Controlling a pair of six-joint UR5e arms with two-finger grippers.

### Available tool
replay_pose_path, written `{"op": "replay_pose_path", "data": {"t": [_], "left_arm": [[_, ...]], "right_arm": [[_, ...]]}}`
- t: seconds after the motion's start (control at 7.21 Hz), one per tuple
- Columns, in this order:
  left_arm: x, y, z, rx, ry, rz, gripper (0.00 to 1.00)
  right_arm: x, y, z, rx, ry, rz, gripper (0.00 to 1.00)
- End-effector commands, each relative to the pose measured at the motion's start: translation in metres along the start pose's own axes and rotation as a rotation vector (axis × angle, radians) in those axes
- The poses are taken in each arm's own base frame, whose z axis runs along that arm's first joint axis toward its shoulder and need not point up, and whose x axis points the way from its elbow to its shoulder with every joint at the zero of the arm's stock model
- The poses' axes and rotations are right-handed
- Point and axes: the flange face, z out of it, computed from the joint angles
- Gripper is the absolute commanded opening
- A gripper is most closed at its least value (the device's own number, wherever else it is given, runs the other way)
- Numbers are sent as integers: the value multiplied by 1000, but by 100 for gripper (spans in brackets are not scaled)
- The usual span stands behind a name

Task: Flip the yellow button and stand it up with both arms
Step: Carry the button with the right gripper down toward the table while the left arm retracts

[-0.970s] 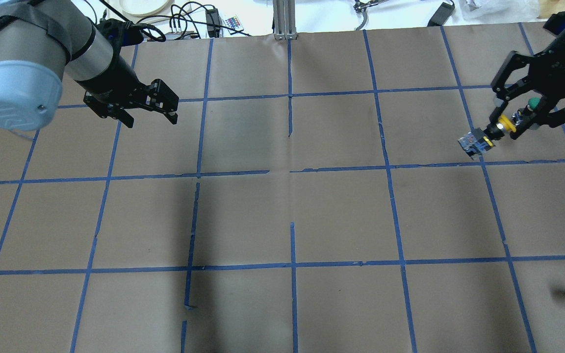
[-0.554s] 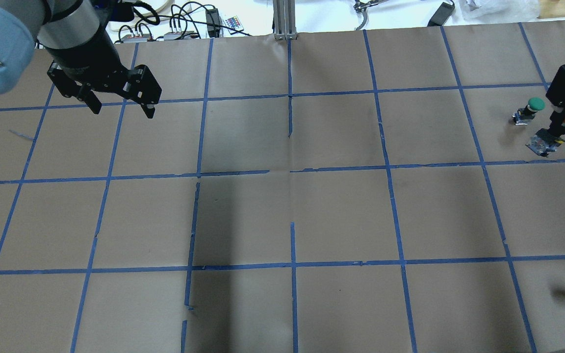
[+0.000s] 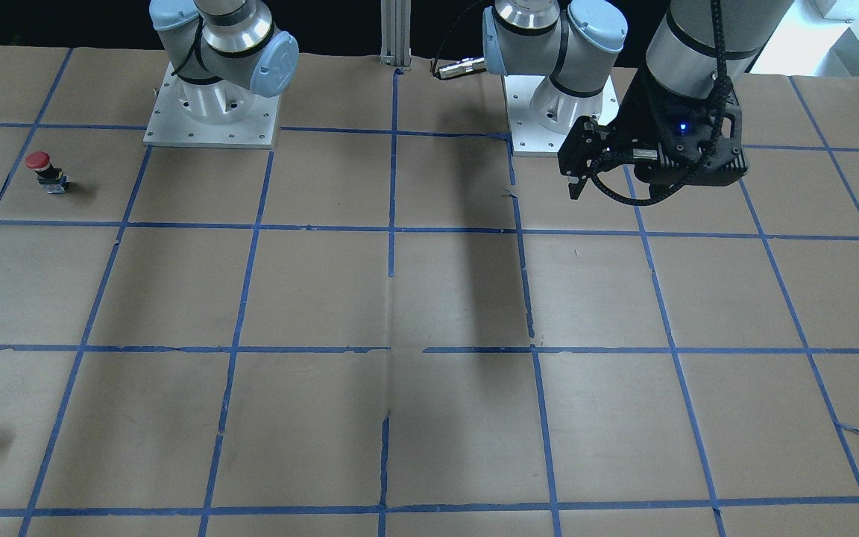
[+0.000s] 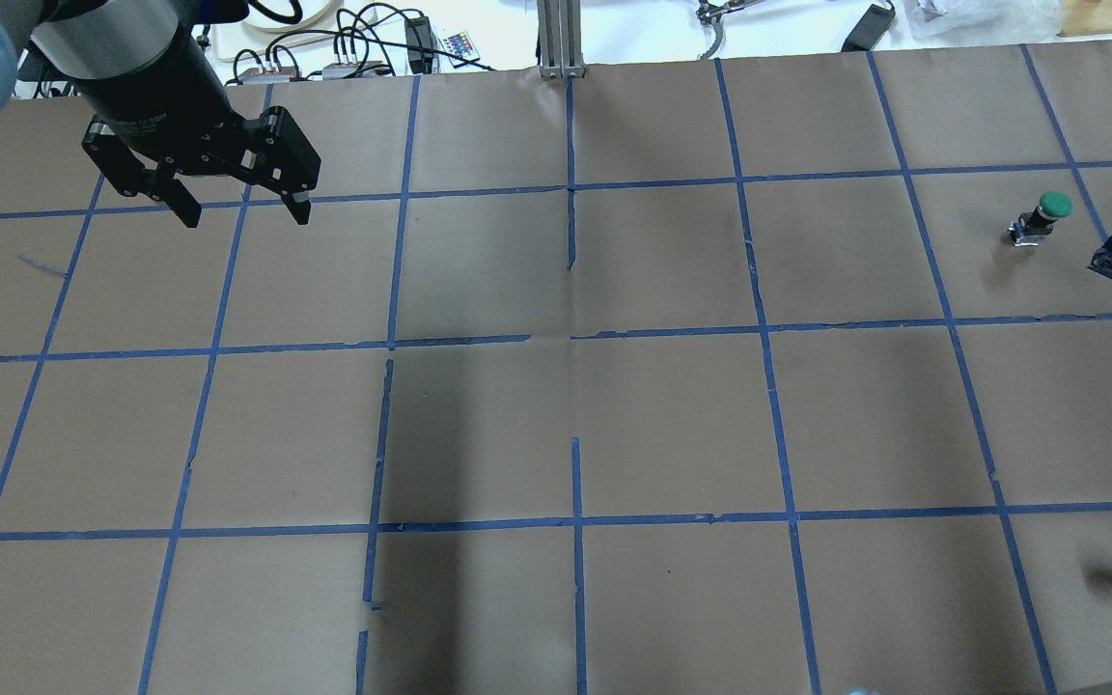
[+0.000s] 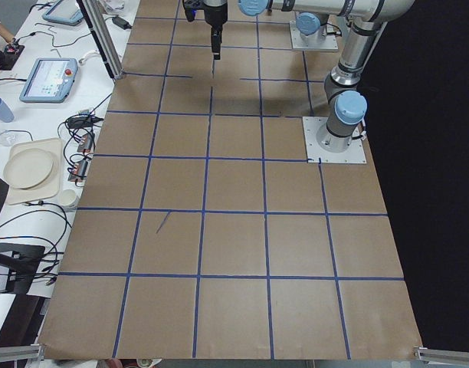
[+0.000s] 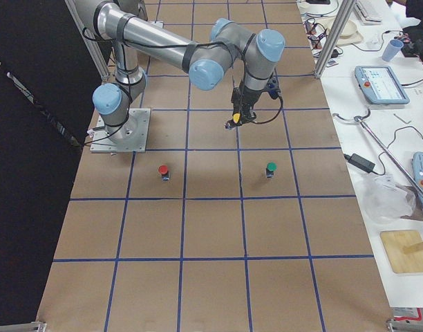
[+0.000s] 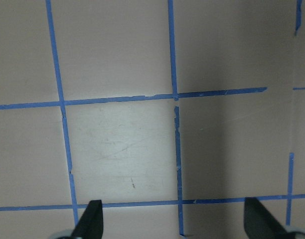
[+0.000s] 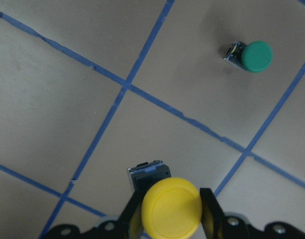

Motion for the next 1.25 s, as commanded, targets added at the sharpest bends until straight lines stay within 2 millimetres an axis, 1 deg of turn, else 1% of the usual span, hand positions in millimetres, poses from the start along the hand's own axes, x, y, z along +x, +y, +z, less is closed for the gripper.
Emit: {"op": "replay_pose_path", "data": {"t": [0.0,0.28,0.55,0.69,0.97,1.11], "left_arm": [[3,-6,2,0,33,-22,100],[4,-7,5,-8,47,-48,100],[4,-7,2,5,49,-48,100],[4,-8,2,12,49,-49,100],[4,-8,2,12,50,-49,100],[4,-8,2,12,49,-49,100]], "right_arm": [[3,3,25,38,112,-238,0],[4,4,24,38,129,-360,0],[14,15,27,43,128,-423,0],[17,16,24,43,148,-479,0],[23,15,37,41,137,-592,0],[15,14,47,71,112,-610,0]]}}
